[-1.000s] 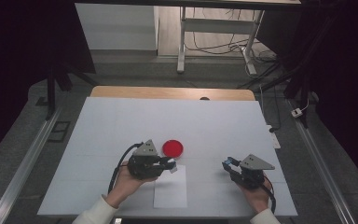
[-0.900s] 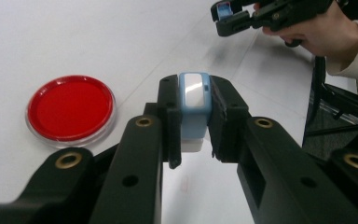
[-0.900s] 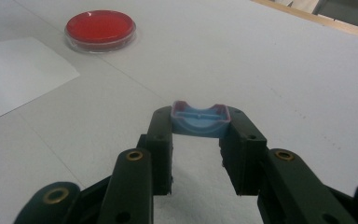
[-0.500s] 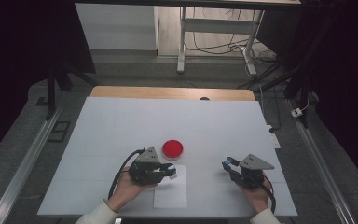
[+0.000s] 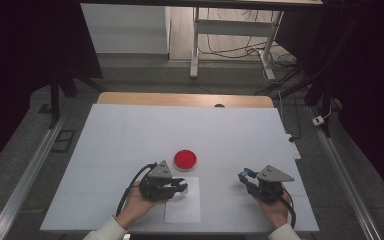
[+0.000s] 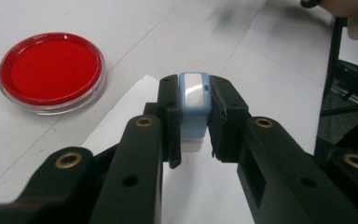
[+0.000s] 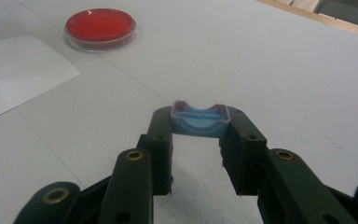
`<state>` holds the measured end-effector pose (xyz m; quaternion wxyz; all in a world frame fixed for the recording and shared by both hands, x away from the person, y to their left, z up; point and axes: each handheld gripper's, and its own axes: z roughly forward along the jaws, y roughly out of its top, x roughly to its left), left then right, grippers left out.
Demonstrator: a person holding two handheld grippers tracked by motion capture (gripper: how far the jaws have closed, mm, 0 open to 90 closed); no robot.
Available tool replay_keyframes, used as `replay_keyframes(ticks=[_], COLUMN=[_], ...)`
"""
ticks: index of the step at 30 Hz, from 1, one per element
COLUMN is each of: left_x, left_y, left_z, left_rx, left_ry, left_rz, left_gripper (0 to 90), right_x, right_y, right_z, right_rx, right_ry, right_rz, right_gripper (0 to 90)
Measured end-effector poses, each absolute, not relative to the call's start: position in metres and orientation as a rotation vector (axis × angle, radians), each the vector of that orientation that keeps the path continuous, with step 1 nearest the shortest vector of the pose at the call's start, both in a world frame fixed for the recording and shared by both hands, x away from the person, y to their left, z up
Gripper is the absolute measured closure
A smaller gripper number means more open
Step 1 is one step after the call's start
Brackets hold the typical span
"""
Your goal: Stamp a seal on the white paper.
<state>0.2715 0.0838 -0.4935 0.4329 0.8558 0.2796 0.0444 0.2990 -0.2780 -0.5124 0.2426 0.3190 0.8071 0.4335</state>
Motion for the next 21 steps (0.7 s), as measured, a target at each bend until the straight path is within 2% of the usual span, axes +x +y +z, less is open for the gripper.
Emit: replay_keyframes(ticks=[21], left_x=[0.272], left_y=[0.077], left_z=[-0.505], left_rx=[2.199], left_ry=[0.687], left_rz=[0.167], left_gripper=[75.1], right_x=[0.299], right_y=[-0.277], right_z=[-0.513], right_rx=[0.869], right_ry=[2.21], right_rz=[1.178], right_gripper=[64.9])
